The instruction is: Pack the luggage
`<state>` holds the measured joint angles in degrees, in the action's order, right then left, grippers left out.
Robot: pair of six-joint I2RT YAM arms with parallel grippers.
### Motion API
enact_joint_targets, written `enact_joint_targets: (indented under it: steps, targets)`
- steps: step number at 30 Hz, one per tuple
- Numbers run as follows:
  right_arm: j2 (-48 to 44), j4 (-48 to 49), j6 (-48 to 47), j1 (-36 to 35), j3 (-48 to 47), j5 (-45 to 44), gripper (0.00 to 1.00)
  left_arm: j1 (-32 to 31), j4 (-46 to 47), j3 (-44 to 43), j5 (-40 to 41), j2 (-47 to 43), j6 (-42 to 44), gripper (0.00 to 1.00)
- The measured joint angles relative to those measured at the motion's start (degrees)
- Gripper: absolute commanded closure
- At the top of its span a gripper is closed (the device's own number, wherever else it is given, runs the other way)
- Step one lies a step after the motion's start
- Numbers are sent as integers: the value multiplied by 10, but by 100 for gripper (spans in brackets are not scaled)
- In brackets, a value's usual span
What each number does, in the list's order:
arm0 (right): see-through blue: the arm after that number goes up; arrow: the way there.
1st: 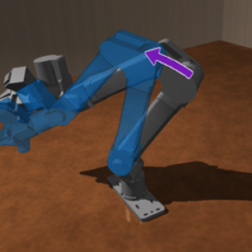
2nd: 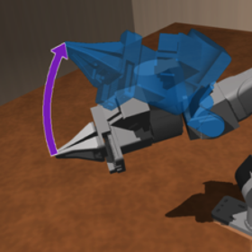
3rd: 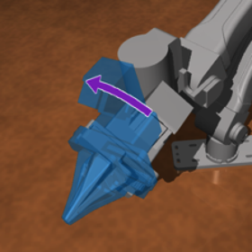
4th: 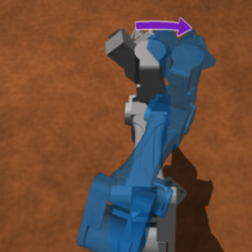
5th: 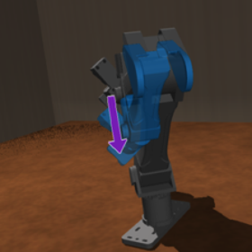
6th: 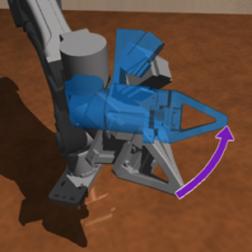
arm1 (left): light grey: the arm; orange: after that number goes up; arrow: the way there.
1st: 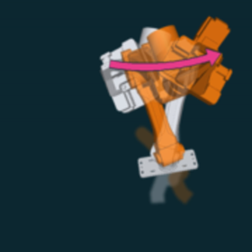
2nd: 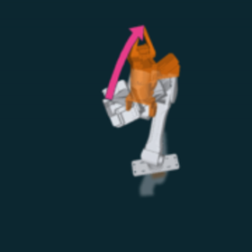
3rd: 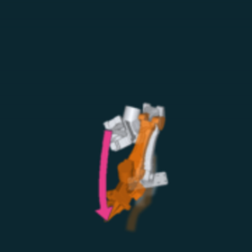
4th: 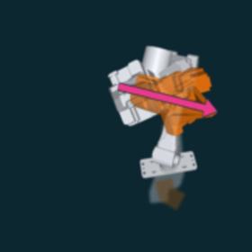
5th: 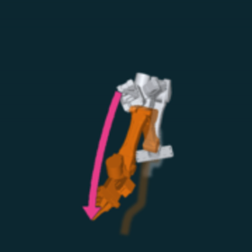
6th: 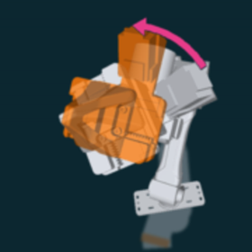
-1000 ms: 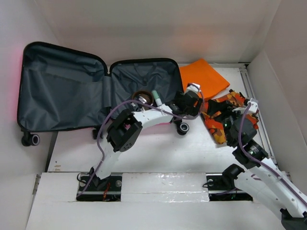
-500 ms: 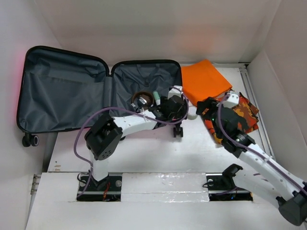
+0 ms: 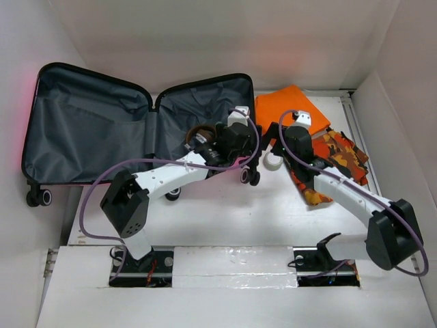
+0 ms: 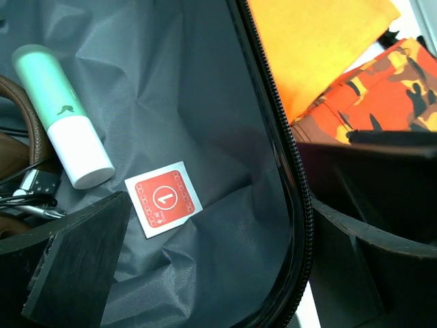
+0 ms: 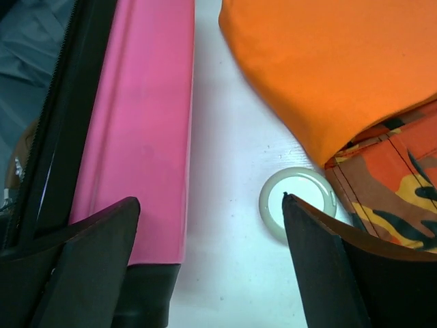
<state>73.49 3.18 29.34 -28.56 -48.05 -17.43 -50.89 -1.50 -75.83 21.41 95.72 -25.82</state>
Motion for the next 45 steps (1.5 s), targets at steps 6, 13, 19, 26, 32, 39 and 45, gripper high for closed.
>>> enact_joint_targets:
  steps: [6, 13, 19, 26, 32, 39, 45]
  targets:
    - [29, 3, 5, 49, -10, 56, 8, 3, 23, 5, -9, 35, 0, 1]
    - [16, 14, 2, 105, -16, 106, 11, 2, 51, 19, -43, 97, -3, 1]
    - [155, 14, -25, 119, -140, 208, 14, 0, 56, 23, -47, 103, -3, 1]
    - [322, 6, -35, 116, -227, 299, 56, 0, 62, 24, -47, 105, -3, 1]
    - [346, -16, -2, 109, -252, 256, 100, -1, 137, 62, -35, 98, -2, 1]
    - [349, -17, 4, 101, -257, 232, 100, 9, 151, 75, -39, 83, -2, 1]
    - [350, 38, 20, 95, -238, 231, 100, 76, 128, 74, -186, 61, -47, 1]
